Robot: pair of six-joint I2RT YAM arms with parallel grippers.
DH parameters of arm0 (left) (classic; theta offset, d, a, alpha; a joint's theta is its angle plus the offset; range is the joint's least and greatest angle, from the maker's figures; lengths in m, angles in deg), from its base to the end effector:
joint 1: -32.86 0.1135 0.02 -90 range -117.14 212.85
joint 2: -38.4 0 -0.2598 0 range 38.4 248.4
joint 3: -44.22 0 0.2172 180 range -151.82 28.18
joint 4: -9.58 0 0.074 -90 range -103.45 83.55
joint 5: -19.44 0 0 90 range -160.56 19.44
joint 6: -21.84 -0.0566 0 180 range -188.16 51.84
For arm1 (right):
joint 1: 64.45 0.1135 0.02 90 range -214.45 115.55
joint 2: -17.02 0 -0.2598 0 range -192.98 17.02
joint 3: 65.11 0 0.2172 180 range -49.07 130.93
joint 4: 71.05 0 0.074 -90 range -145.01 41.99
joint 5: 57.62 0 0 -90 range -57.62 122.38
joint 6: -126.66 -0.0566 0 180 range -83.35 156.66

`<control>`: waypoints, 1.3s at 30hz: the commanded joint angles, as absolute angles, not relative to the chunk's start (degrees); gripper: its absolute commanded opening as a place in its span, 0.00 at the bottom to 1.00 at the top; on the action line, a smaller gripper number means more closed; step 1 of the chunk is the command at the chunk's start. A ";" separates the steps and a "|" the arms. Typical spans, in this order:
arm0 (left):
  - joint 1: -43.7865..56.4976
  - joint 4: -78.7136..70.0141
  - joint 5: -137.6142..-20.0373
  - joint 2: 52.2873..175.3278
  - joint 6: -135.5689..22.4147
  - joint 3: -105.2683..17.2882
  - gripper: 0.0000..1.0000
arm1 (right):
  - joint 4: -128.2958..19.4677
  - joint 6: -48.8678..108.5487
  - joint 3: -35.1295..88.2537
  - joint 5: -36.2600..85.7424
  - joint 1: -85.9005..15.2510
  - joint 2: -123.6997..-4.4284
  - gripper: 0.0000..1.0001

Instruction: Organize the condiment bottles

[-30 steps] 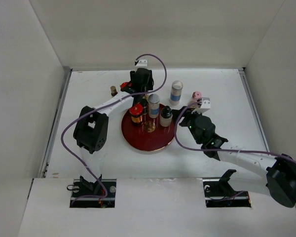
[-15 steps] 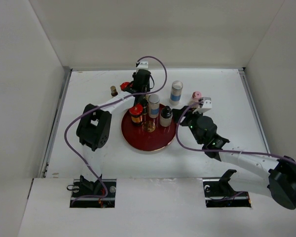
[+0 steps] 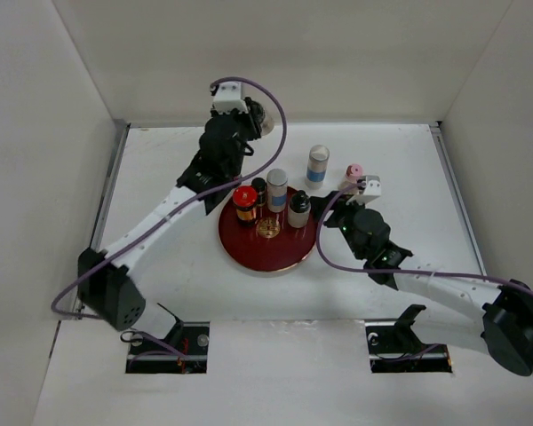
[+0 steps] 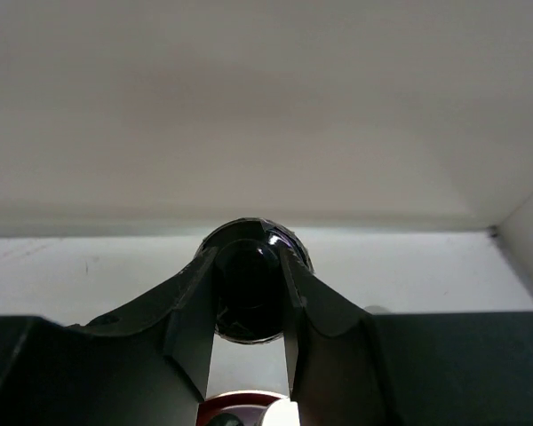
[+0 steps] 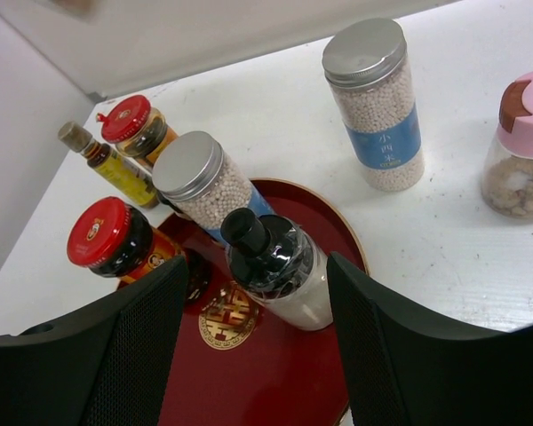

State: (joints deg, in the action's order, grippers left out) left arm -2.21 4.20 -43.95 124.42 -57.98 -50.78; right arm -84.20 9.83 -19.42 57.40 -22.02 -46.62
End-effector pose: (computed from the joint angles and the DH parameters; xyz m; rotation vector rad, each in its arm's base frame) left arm 0.2935 -0.1751 0.4144 -0.0449 1.5205 -0.2823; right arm 0.1904 0.1416 0.2689 0.1091 1.6731 0.5585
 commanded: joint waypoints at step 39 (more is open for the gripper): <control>-10.17 -0.83 -31.71 96.23 -45.31 -6.01 0.21 | -86.56 9.23 -20.07 57.08 -21.96 -44.33 0.68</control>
State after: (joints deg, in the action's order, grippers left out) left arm -10.54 -7.62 -29.86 95.81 -47.23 -6.39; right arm -84.18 9.63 -20.04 57.40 -22.02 -44.46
